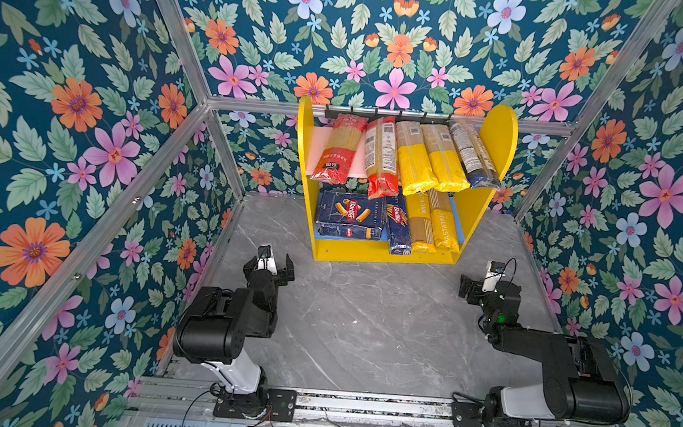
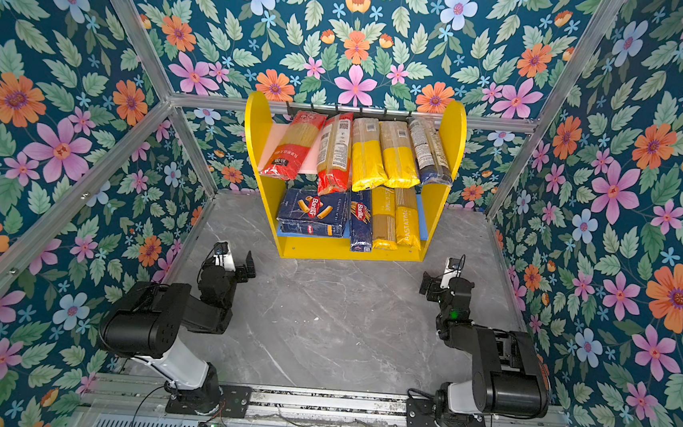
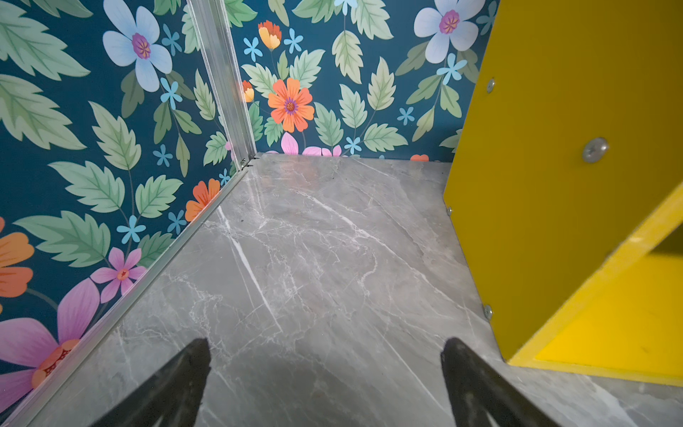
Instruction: Place and organize the pasta boxes and bags onto the shelf
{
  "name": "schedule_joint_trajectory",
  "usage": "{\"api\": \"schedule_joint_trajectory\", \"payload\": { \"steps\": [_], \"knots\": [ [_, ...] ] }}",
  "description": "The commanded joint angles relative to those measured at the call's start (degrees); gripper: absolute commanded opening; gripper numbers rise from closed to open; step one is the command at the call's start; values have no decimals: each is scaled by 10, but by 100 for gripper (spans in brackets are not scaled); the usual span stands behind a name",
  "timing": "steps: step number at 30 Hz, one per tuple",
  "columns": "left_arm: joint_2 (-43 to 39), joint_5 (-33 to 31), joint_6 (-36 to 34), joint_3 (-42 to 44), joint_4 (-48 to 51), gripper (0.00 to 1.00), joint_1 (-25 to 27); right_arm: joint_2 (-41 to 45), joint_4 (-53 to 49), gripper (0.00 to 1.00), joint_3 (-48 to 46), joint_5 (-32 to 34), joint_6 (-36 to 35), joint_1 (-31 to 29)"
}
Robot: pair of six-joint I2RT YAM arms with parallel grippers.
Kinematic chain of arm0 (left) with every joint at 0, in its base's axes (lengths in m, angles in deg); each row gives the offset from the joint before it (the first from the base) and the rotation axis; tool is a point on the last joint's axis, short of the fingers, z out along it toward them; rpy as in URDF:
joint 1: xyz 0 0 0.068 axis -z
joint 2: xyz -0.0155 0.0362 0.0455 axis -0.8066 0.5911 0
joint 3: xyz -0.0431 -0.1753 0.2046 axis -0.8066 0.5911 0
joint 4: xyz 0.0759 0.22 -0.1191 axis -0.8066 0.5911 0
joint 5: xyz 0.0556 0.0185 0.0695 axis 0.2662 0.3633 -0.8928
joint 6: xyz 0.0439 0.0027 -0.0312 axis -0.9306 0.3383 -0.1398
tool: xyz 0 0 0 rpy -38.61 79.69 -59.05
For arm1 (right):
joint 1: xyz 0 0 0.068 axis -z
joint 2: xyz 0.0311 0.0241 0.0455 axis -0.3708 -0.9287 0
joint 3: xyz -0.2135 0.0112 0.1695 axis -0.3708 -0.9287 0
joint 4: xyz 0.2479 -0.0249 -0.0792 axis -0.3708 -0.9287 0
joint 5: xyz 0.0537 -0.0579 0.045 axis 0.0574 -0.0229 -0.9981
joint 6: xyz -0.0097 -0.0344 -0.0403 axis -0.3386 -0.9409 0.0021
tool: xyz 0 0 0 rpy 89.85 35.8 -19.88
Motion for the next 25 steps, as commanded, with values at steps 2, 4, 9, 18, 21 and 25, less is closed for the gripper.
{"api": "schedule_joint_trajectory", "payload": {
  "steps": [2, 4, 9, 18, 21, 25],
  "knots": [
    [0, 2, 1, -1, -6, 100, -1, 0, 21, 99, 1, -3, -3, 0],
    [0, 1, 1, -1, -6, 100, -1, 0, 22, 99, 0, -3, -3, 0],
    [0, 2, 1, -1, -6, 100, 0, 0, 21, 99, 1, -3, -3, 0],
    [2, 2, 1, -5, 1, 100, 0, 0, 22, 99, 1, -3, -3, 0],
    [2, 2, 1, -5, 0, 100, -1, 0, 21, 99, 1, -3, -3, 0],
    [0, 1, 1, -2, -4, 100, 0, 0, 21, 99, 0, -3, -3, 0]
  ]
}}
